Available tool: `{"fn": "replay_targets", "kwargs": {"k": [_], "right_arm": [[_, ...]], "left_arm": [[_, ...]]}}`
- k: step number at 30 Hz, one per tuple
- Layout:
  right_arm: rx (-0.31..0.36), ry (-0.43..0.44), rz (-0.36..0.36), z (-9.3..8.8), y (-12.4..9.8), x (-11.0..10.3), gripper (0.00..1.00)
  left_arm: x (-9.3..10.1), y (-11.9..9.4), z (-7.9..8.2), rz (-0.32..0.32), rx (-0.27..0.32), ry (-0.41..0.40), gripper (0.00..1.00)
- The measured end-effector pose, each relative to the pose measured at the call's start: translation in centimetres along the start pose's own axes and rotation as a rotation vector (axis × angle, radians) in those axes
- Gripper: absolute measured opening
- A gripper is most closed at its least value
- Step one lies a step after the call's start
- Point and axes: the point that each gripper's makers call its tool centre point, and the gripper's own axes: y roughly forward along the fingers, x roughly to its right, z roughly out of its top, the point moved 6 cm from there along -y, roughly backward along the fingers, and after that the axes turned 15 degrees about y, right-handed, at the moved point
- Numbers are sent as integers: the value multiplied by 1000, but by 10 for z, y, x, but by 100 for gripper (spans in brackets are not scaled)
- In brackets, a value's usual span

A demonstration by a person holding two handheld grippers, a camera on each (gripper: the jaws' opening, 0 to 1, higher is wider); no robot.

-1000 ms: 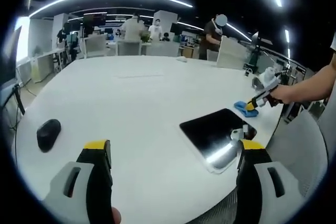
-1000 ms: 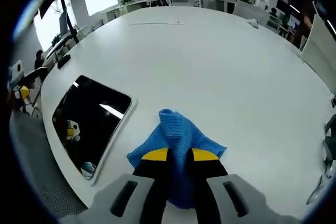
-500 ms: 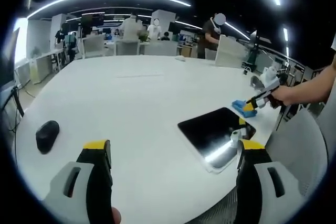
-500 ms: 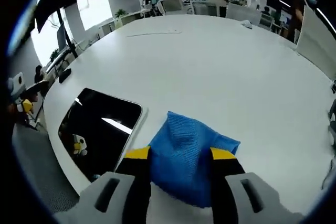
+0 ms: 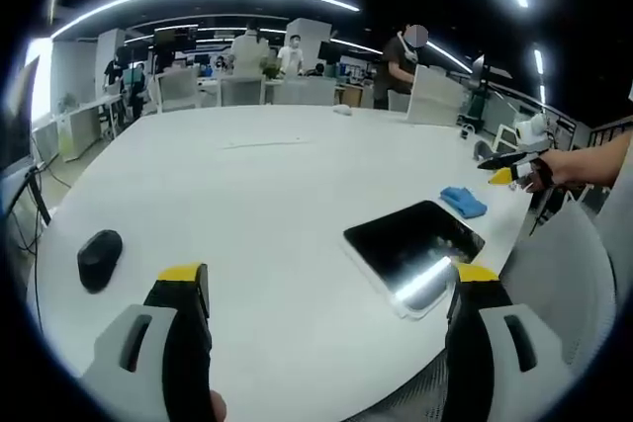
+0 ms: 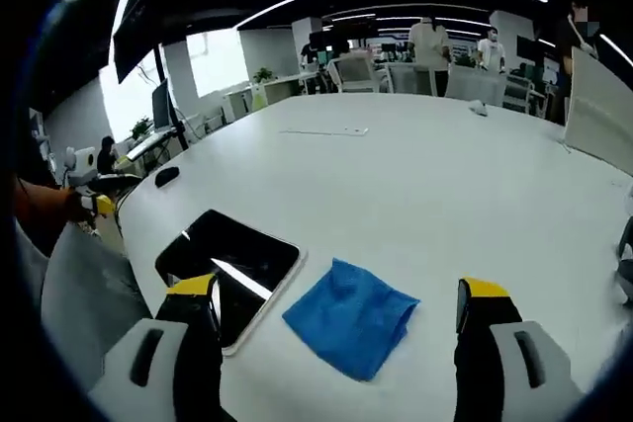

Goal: Wipe the mirror surface with the cleaning cloth until all visible marks leave the cleaned area.

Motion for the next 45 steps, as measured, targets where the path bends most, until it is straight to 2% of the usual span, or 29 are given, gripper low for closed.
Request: {"fn": "replay_targets", "kwargs": {"k": [3, 7, 10, 14, 17, 21, 25, 27, 28, 30, 32, 34, 36, 39, 40, 43, 45], "right_arm": [[-59, -36, -27, -23, -15, 11, 98], [-74, -47, -29, -42, -30, 21, 98], [-35, -1, -44, -45, -41, 28, 98], [44, 57, -42, -39, -52, 21, 98], [9, 66, -50, -44, -52, 20, 98], [10, 33, -41, -45, -51, 14, 98], [-6, 33, -43, -45, -53, 13, 98], [-18, -25, -48, -45, -53, 11, 98], [20, -93, -21, -41, -52, 8, 98], [80, -165, -7, -36, -53, 4, 98], [25, -94, -25, -42, -54, 6, 98], [-2, -8, -32, -44, -52, 8, 98], [38, -9, -36, -39, -51, 11, 98], [48, 80, -22, -41, -50, 9, 98], [62, 86, -4, -39, -50, 7, 98], [92, 31, -15, -37, -50, 8, 98], [103, 41, -2, -36, -50, 7, 98]], "left_arm": [[-2, -5, -4, -6, -3, 7, 99], [-5, -13, -11, -19, -8, -2, 99], [-9, -17, -12, -15, -5, 2, 99], [-13, -17, -6, -17, 28, -12, 99], [-13, -13, 1, -21, 37, -7, 99], [-9, -9, 10, -34, 62, 25, 99], [-6, -9, 9, -48, 47, 28, 99], [-7, -9, 9, -46, 54, 29, 99], [-8, -10, 9, -44, 55, 30, 99], [-9, -11, 7, -42, 48, 34, 99], [-8, -11, 8, -48, 57, 42, 99], [-9, -12, 8, -45, 58, 44, 99], [-10, -12, 8, -38, 57, 37, 99], [-7, -11, 7, -41, 43, 36, 99], [-5, -11, 7, -45, 39, 37, 99], [-2, -11, 7, -55, 44, 36, 99], [-1, -10, 7, -57, 46, 31, 99]]}}
